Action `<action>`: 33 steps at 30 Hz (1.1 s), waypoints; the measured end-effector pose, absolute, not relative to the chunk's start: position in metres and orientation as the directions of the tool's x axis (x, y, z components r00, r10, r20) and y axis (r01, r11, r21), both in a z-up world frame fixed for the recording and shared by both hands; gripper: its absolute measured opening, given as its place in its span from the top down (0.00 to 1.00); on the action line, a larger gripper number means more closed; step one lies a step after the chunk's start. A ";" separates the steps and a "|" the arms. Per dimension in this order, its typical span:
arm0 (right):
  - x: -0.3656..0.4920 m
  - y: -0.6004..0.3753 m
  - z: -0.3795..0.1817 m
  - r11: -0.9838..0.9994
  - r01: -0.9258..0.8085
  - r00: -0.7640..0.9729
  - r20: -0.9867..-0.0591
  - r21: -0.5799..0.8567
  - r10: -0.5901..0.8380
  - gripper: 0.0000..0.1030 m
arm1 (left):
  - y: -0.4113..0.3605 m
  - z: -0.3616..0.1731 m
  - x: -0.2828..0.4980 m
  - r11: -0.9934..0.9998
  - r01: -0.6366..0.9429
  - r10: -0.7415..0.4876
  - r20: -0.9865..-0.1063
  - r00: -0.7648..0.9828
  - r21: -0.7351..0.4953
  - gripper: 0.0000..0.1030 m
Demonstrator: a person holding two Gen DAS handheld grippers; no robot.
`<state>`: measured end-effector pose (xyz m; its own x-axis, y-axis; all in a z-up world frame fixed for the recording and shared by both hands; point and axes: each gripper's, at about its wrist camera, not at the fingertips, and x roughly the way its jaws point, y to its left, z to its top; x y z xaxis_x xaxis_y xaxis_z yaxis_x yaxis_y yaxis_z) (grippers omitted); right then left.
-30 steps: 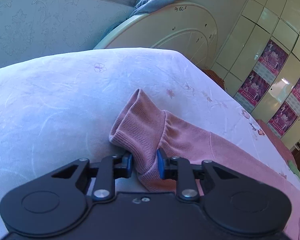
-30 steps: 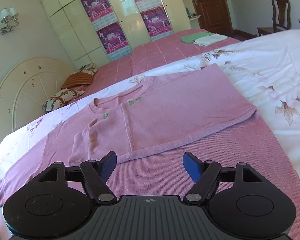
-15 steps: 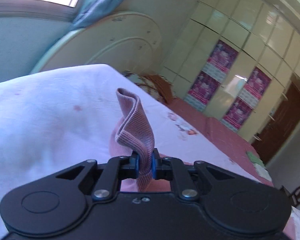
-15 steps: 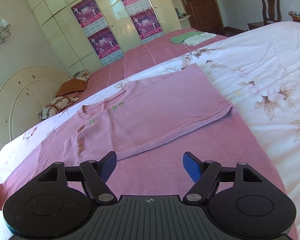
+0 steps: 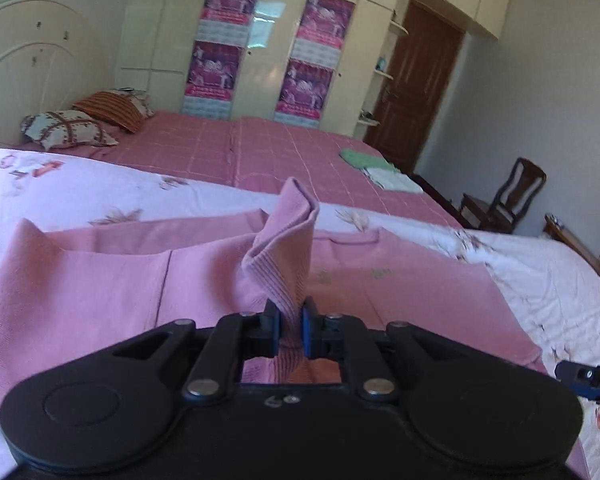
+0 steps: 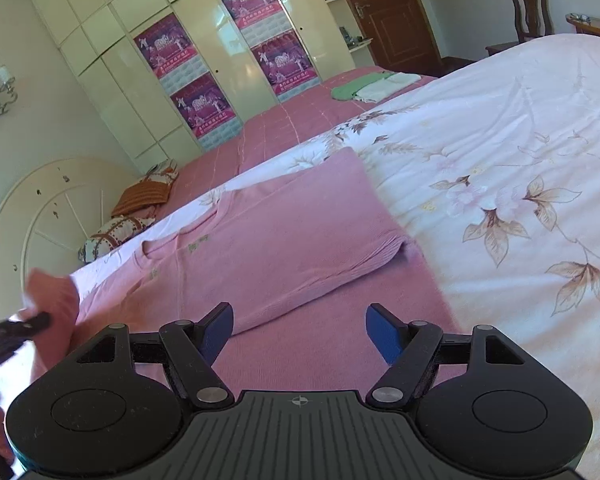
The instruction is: Fold small clothes
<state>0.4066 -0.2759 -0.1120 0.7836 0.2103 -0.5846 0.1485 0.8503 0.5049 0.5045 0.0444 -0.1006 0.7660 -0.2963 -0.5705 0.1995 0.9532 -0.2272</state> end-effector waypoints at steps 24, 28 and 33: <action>0.500 -0.163 -0.140 0.749 -0.025 0.606 -0.586 0.662 0.538 0.48 | 0.183 -0.133 0.426 0.996 -0.089 0.054 -0.621 0.782 -0.026 0.29; 0.509 -0.154 -0.137 0.782 -0.027 0.618 -0.604 0.623 0.503 0.55 | 0.183 -0.143 0.441 0.998 -0.058 0.024 -0.626 0.780 -0.034 0.34; 0.507 -0.146 -0.117 0.841 -0.139 0.649 -0.593 0.523 0.476 0.96 | 0.185 -0.153 0.449 0.997 -0.065 0.030 -0.636 0.772 -0.032 0.39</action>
